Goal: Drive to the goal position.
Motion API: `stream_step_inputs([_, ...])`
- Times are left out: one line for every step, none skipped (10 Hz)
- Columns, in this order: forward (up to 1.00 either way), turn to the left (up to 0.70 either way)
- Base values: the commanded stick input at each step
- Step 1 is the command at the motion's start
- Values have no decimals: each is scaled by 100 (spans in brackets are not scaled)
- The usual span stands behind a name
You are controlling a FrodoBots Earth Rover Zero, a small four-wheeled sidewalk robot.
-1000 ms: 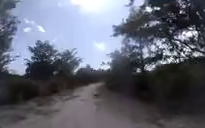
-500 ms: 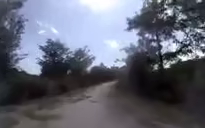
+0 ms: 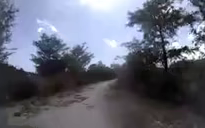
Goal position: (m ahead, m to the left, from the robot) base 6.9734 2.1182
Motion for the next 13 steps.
stream_step_inputs([85,0])
stream_step_inputs([85,0])
stream_step_inputs([85,0])
stream_step_inputs([85,0])
stream_step_inputs([85,0])
stream_step_inputs([85,0])
stream_step_inputs([85,0])
stream_step_inputs([85,0])
stream_step_inputs([85,0])
stream_step_inputs([85,0])
stream_step_inputs([85,0])
stream_step_inputs([85,0])
stream_step_inputs([85,0])
